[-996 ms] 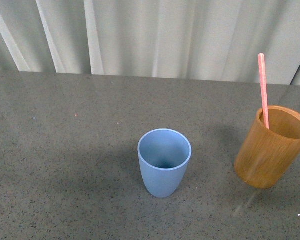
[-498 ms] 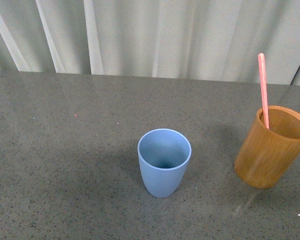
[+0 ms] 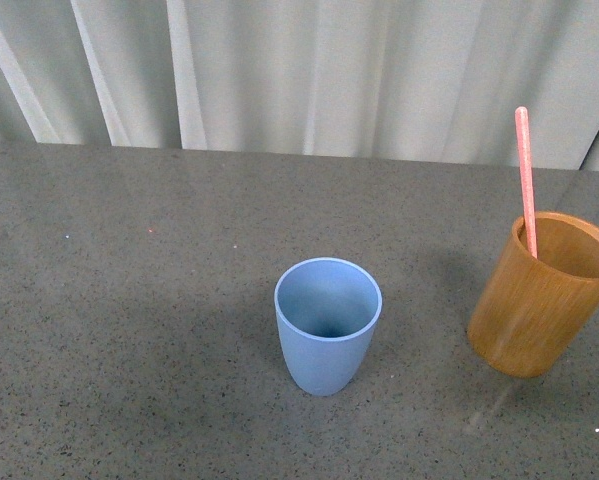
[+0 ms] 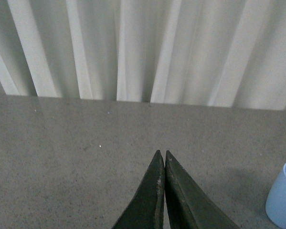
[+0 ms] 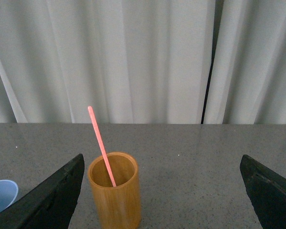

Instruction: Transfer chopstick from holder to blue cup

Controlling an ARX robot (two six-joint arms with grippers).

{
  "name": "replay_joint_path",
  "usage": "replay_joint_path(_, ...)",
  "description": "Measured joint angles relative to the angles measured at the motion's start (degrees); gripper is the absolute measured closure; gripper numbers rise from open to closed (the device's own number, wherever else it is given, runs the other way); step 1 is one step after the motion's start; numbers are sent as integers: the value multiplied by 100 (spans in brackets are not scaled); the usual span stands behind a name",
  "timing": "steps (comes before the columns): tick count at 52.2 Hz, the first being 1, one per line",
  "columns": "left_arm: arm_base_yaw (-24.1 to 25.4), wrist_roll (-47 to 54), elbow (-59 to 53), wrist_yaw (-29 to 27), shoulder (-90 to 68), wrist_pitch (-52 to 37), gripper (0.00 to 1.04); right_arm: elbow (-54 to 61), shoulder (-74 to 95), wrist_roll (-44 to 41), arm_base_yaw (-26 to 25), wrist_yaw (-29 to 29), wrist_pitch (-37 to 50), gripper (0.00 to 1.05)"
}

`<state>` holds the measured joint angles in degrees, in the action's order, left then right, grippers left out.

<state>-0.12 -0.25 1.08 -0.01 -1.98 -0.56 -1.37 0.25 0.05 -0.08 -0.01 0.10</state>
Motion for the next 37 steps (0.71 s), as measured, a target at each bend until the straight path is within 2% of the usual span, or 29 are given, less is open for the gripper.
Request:
replay_joint_path(13, 0, 2, 0, 0, 175, 52, 101, 0, 0, 0, 0, 0, 0, 10)
replay_joint_path(35, 0, 0, 0, 0, 177, 52, 35, 0, 0, 0, 0, 0, 0, 10)
replay_joint_path(37, 0, 0, 0, 0, 175, 52, 27, -59, 96, 42, 48, 160, -192, 10)
